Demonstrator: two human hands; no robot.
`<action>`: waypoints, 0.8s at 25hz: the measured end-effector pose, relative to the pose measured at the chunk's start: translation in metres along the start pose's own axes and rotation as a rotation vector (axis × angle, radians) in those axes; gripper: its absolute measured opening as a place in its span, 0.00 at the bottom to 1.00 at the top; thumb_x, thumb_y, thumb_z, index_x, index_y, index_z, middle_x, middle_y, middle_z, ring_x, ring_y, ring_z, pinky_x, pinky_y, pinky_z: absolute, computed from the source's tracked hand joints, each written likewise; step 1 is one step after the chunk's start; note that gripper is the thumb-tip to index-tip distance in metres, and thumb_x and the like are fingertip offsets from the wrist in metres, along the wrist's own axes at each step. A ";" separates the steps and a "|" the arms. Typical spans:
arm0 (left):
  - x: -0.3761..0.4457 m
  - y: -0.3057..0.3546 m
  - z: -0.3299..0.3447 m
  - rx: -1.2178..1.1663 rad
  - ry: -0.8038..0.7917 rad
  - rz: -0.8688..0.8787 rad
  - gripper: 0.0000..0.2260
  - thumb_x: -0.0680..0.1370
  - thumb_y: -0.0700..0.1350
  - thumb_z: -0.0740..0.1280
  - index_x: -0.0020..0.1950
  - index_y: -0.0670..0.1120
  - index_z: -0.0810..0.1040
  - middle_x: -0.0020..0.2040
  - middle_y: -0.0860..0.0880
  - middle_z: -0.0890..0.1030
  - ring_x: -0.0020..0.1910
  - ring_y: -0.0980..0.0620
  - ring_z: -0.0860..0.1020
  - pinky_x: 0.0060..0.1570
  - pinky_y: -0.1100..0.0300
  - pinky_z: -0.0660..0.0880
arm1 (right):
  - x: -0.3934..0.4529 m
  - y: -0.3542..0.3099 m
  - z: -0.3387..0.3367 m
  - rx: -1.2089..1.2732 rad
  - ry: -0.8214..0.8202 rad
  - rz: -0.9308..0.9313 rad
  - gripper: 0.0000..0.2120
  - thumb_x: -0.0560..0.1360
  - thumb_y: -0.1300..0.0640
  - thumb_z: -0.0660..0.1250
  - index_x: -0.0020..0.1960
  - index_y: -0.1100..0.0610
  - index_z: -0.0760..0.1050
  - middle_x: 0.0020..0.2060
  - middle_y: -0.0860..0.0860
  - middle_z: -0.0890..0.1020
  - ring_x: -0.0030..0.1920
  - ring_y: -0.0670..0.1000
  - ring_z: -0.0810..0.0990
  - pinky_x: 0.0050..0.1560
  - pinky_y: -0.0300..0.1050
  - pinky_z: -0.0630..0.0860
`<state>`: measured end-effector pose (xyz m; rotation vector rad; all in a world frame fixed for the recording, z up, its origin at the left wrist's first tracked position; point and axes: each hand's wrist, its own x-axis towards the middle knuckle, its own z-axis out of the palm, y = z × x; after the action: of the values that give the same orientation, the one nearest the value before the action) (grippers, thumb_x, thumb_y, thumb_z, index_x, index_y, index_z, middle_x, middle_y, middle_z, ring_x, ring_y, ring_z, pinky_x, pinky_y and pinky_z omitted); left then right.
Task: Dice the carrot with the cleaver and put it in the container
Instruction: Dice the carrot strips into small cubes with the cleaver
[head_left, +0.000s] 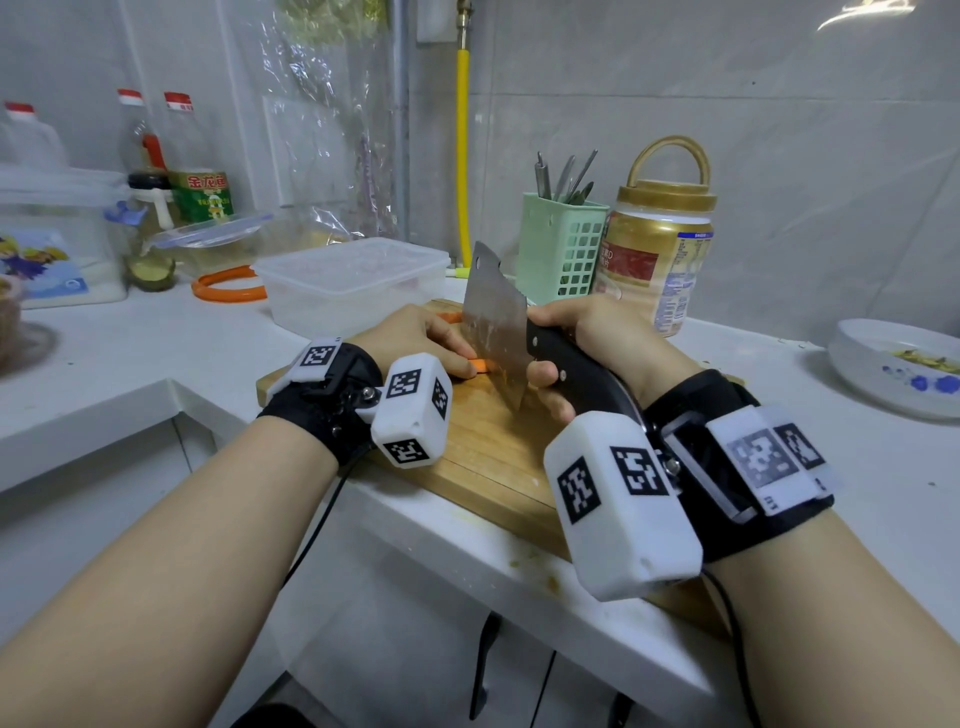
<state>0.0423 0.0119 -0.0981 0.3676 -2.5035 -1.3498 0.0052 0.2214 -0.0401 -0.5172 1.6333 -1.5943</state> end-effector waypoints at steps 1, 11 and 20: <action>0.000 0.000 0.000 0.004 0.002 -0.003 0.04 0.70 0.38 0.76 0.43 0.43 0.85 0.45 0.47 0.84 0.46 0.60 0.77 0.39 0.79 0.71 | 0.002 0.000 0.001 0.013 0.006 0.009 0.08 0.81 0.57 0.57 0.45 0.60 0.64 0.19 0.52 0.67 0.14 0.50 0.65 0.19 0.30 0.64; 0.004 -0.003 0.000 -0.005 -0.009 0.021 0.03 0.70 0.37 0.76 0.41 0.44 0.85 0.49 0.44 0.85 0.44 0.67 0.76 0.38 0.82 0.69 | 0.026 0.002 0.004 -0.007 0.009 0.029 0.05 0.81 0.57 0.57 0.53 0.59 0.63 0.22 0.53 0.68 0.17 0.49 0.65 0.19 0.33 0.65; 0.003 -0.005 0.000 0.013 0.030 0.035 0.06 0.68 0.40 0.78 0.42 0.42 0.84 0.29 0.58 0.80 0.39 0.66 0.78 0.39 0.76 0.70 | 0.018 0.012 -0.011 0.014 -0.072 0.040 0.11 0.82 0.51 0.54 0.51 0.59 0.64 0.20 0.53 0.67 0.15 0.52 0.66 0.20 0.32 0.65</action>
<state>0.0396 0.0082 -0.1020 0.3431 -2.4835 -1.3062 -0.0116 0.2170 -0.0576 -0.5259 1.5685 -1.5397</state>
